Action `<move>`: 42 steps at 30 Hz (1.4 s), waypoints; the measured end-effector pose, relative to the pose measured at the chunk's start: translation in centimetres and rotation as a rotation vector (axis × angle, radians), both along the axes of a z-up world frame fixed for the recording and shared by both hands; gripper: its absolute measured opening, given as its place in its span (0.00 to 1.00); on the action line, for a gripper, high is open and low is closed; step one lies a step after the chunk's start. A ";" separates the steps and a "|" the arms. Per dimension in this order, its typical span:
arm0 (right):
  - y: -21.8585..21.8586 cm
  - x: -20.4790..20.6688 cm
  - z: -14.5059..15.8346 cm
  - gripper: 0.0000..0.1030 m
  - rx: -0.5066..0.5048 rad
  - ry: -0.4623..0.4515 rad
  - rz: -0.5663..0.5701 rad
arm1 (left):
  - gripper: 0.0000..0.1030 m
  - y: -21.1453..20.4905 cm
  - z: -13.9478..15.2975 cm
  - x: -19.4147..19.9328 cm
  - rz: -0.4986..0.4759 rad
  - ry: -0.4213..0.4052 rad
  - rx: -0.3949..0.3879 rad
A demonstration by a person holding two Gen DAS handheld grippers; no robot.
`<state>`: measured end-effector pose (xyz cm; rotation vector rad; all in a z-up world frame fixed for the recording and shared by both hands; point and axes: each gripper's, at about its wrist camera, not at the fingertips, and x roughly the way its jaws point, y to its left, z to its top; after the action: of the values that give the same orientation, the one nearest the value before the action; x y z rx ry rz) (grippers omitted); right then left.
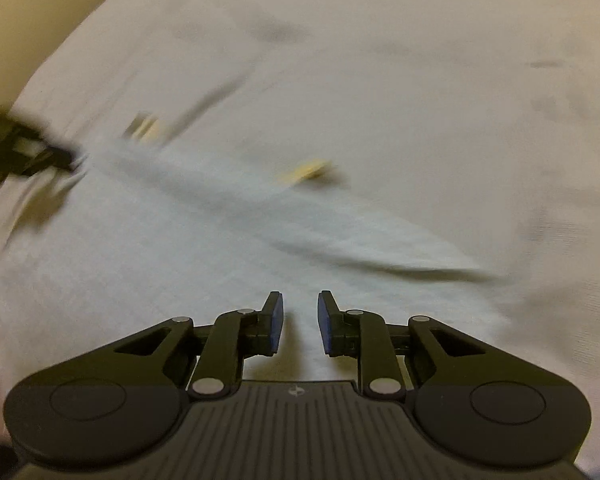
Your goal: Fold clothes
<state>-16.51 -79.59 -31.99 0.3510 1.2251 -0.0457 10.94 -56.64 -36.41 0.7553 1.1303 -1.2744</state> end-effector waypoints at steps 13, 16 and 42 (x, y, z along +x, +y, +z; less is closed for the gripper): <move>-2.2 4.7 2.2 0.29 -0.221 -0.151 -0.099 | 0.21 -3.3 0.3 3.5 0.192 -0.122 -0.106; -2.2 3.1 3.4 0.29 -0.225 -0.170 -0.104 | 0.21 -2.4 1.4 3.6 0.192 -0.116 -0.118; 5.7 5.6 -0.4 0.29 -0.111 -0.112 0.137 | 0.22 -5.2 1.2 -2.7 0.032 -0.110 -0.267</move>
<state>-10.95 -73.90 -32.41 0.1698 1.1283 0.0238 8.28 -61.89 -35.24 0.5977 0.8593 -1.3088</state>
